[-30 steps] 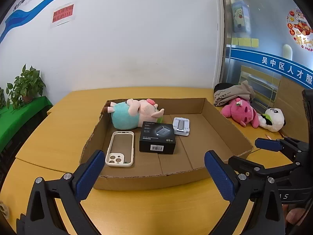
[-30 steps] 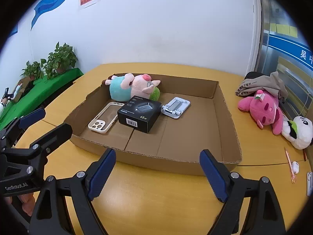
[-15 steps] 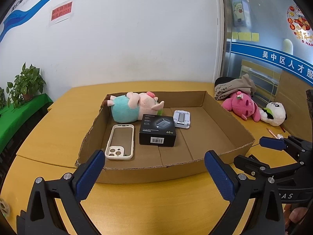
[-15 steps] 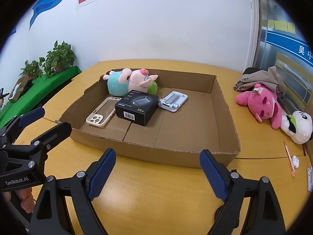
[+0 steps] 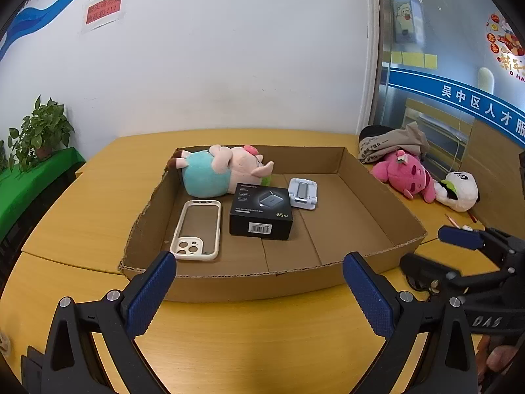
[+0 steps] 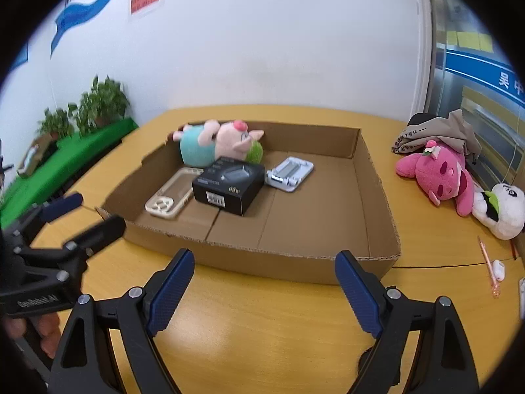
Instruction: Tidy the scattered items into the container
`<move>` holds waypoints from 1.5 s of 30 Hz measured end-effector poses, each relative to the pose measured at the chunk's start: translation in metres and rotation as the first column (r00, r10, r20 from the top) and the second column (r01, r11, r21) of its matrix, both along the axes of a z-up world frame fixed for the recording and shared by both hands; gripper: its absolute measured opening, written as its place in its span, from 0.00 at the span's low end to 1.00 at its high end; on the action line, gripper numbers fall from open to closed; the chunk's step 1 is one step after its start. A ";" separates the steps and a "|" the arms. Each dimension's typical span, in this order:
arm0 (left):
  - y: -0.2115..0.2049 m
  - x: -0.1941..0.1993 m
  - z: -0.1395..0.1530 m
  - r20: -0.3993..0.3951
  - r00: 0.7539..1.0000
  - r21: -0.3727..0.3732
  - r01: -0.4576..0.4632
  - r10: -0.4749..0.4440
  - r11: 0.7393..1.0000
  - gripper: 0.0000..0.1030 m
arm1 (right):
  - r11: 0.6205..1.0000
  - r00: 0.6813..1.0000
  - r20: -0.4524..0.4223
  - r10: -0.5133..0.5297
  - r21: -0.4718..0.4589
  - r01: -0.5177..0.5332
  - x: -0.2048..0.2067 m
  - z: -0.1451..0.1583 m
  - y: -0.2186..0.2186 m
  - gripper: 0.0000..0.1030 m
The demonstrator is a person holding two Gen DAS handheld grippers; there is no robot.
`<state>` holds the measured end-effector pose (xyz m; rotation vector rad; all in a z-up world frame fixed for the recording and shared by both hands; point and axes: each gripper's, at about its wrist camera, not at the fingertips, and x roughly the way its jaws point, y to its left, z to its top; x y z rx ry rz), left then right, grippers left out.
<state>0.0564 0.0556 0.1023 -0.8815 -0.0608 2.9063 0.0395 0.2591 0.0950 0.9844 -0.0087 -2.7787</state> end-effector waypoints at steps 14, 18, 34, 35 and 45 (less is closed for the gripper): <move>0.045 -0.014 -0.051 0.204 0.954 0.185 0.183 -0.219 0.966 0.99 | 0.996 0.941 0.329 -0.082 -0.019 0.093 0.005 -0.094 0.126 0.85; 0.061 -0.015 -0.059 0.236 0.937 0.196 0.216 -0.259 0.957 0.99 | 0.997 0.934 0.352 -0.066 0.050 0.051 0.006 -0.120 0.110 0.87; 0.124 -0.055 -0.098 0.381 0.822 0.345 0.298 -0.423 0.890 0.92 | 0.999 0.956 0.293 -0.014 0.055 -0.002 0.032 -0.118 0.079 0.55; 0.131 -0.058 -0.102 0.399 0.807 0.354 0.302 -0.435 0.885 0.91 | 0.999 0.956 0.292 -0.003 0.046 -0.011 0.035 -0.118 0.075 0.55; 0.158 -0.063 -0.114 0.449 0.785 0.332 0.296 -0.426 0.896 0.72 | 0.994 0.956 0.273 0.105 -0.007 -0.108 0.054 -0.116 0.028 0.55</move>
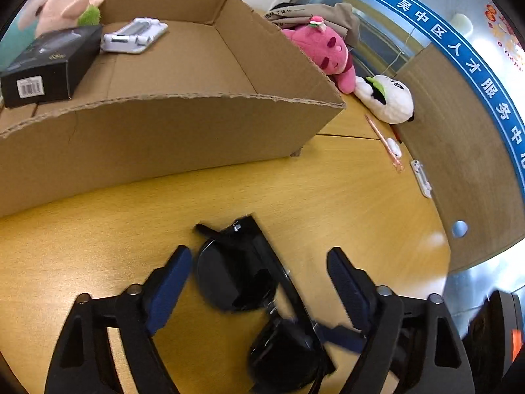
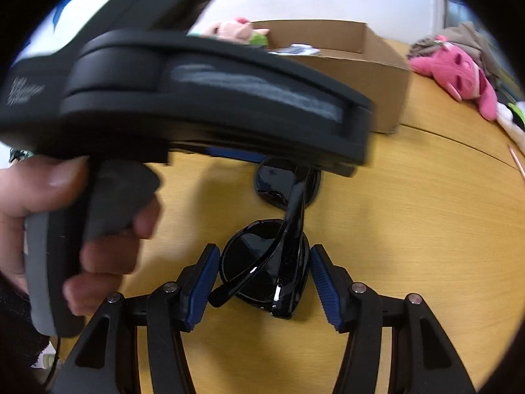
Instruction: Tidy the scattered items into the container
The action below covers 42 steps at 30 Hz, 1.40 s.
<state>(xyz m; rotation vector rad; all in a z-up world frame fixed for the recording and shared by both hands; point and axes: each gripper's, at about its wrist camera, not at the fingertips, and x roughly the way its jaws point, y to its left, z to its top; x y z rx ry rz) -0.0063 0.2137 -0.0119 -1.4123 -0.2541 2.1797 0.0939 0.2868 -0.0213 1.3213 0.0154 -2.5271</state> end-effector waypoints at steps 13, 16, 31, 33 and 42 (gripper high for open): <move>-0.031 0.003 0.003 0.000 0.997 0.002 -0.073 0.073 0.997 0.55 | 0.999 0.999 -0.022 0.023 -0.045 -0.024 0.001 0.007 -0.008 0.55; -0.035 0.004 0.017 -0.025 0.996 0.003 -0.081 0.081 0.997 0.55 | 0.998 0.998 -0.048 0.029 -0.046 -0.032 0.003 0.019 -0.013 0.55; -0.056 -0.026 0.134 -0.216 0.974 0.027 -0.070 0.075 0.997 0.55 | 0.997 0.971 -0.239 0.023 -0.066 -0.040 -0.021 0.122 -0.024 0.55; -0.058 -0.038 0.143 -0.222 0.973 0.027 -0.064 0.069 0.998 0.55 | 0.996 0.969 -0.248 0.019 -0.075 -0.039 -0.028 0.130 -0.024 0.55; -0.056 -0.110 0.166 -0.220 0.974 -0.007 -0.054 0.052 0.998 0.55 | 0.992 0.971 -0.241 0.008 -0.121 -0.038 -0.106 0.148 -0.008 0.55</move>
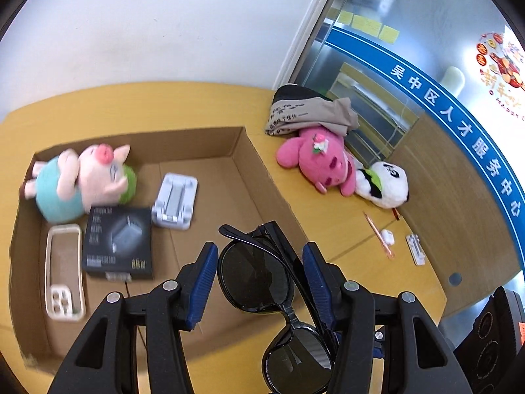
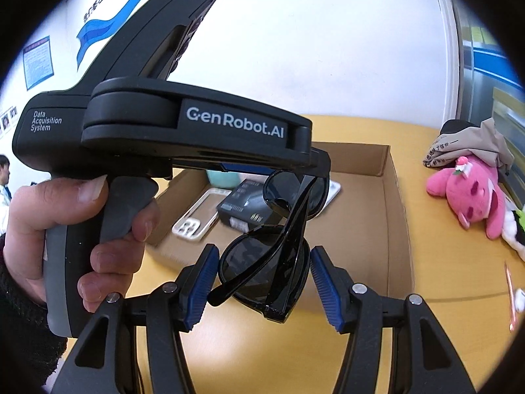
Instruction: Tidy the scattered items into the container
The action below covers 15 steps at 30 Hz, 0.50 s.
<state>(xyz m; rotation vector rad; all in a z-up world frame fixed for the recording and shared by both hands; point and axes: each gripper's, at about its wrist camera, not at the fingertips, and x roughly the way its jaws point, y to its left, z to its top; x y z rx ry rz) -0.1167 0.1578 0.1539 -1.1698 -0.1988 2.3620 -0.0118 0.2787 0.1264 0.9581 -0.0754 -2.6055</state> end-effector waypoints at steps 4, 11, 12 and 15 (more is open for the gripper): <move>0.009 -0.049 -0.014 0.118 0.991 0.071 0.057 -0.065 0.996 0.04 | 0.999 0.999 0.036 -0.025 -0.036 0.026 -0.041 -0.008 0.022 0.50; 0.027 -0.106 -0.075 0.234 0.971 0.001 0.049 -0.048 0.999 0.04 | 0.999 0.979 0.199 -0.051 0.001 0.052 -0.106 -0.055 0.037 0.40; 0.028 -0.109 -0.082 0.244 0.969 -0.005 0.049 -0.047 0.999 0.04 | 0.998 0.973 0.222 -0.054 0.004 0.055 -0.110 -0.062 0.038 0.40; 0.026 -0.115 -0.100 0.264 0.964 -0.029 0.055 -0.045 0.998 0.04 | 0.998 0.969 0.240 -0.060 0.006 0.060 -0.113 -0.068 0.042 0.40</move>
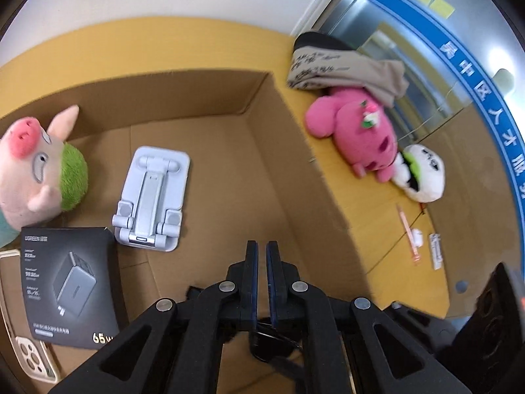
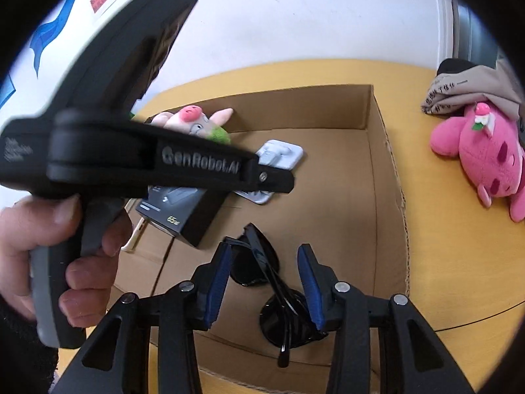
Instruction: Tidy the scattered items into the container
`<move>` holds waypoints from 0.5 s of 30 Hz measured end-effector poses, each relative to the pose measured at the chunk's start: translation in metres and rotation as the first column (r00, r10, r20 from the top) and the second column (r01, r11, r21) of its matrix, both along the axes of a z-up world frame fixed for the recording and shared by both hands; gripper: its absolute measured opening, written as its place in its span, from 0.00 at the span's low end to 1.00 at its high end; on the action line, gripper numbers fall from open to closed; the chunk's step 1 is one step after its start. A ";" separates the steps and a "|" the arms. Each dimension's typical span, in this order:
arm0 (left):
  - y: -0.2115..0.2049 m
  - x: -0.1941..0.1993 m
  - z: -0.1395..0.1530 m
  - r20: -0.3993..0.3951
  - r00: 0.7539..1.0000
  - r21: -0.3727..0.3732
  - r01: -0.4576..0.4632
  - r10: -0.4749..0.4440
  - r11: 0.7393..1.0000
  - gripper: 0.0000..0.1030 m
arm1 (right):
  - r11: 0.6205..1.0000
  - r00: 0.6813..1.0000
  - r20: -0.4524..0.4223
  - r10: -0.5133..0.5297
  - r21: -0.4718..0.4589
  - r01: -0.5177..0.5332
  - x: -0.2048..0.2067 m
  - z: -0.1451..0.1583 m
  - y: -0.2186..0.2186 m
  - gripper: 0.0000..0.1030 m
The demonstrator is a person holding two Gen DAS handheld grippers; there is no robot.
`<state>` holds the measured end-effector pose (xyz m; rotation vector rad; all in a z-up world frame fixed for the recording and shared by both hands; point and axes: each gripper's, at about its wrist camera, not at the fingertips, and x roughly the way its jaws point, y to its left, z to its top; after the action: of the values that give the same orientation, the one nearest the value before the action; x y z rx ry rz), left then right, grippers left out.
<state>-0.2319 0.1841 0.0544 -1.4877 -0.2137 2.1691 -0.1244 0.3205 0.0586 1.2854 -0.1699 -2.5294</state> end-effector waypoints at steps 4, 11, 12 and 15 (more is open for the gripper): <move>-0.007 -0.002 -0.008 0.011 1.000 -0.009 -0.010 0.010 1.000 0.04 | 0.999 1.000 -0.005 0.025 0.045 -0.024 -0.004 0.003 -0.003 0.41; -0.034 0.022 -0.006 -0.020 0.999 -0.077 -0.029 0.028 0.997 0.78 | 0.962 0.972 0.141 0.186 0.176 -0.210 -0.005 -0.013 -0.032 0.77; -0.037 0.025 -0.008 -0.021 0.999 -0.093 -0.030 0.028 0.995 0.80 | 0.952 0.963 0.180 0.203 0.195 -0.237 -0.009 -0.021 -0.035 0.76; -0.043 0.030 -0.022 0.033 0.999 -0.117 -0.007 0.011 0.993 0.80 | 0.929 0.942 0.264 0.208 0.248 -0.275 -0.019 -0.045 -0.039 0.66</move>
<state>-0.2015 0.1413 0.0324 -1.5907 -0.1057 2.1985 -0.1436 0.2814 0.0137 1.6015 0.2972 -2.2426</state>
